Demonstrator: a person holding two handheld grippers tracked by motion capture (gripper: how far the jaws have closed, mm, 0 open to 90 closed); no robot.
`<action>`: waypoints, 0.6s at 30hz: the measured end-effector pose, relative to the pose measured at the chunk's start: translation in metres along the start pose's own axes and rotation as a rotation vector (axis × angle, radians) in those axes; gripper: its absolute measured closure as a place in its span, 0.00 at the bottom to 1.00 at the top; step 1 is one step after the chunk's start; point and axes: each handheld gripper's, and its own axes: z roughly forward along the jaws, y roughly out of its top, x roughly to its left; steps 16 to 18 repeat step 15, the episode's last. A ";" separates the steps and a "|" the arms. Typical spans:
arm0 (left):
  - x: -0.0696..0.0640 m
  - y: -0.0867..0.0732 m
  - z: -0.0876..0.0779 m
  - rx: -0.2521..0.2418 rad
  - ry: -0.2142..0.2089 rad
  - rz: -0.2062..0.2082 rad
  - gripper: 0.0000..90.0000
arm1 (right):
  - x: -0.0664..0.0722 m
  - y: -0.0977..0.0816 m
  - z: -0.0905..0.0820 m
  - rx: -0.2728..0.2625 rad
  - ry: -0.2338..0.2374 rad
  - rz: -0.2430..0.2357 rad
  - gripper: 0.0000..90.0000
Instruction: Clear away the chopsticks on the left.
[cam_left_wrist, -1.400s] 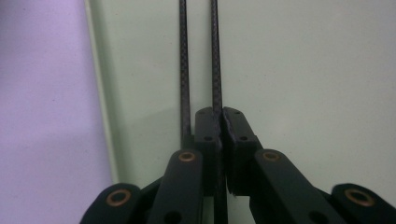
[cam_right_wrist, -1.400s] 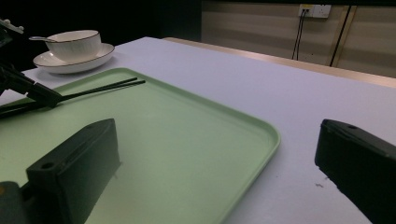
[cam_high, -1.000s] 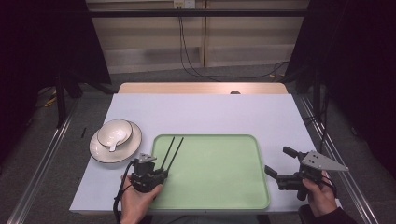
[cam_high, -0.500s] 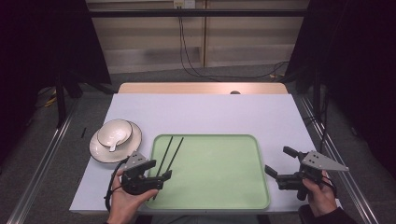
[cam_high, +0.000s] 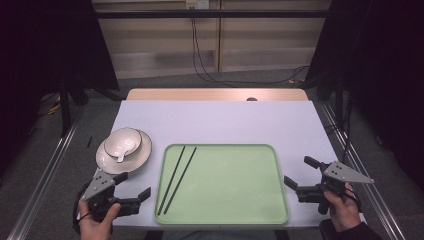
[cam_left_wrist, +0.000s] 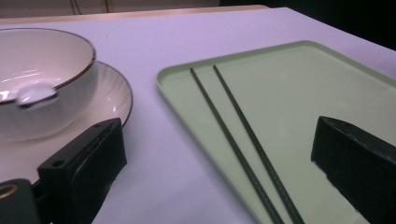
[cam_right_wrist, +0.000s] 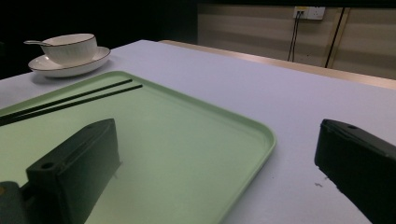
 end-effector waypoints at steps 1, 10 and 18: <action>0.001 -0.003 -0.003 -0.015 0.005 -0.007 0.04 | 0.000 0.000 0.000 -0.001 -0.003 0.000 0.00; 0.004 -0.018 -0.019 -0.189 0.035 -0.063 0.03 | -0.001 -0.001 -0.001 -0.009 -0.019 -0.003 0.00; 0.009 -0.018 -0.020 -0.188 0.069 -0.061 0.03 | -0.003 -0.002 0.000 -0.010 -0.041 0.011 0.01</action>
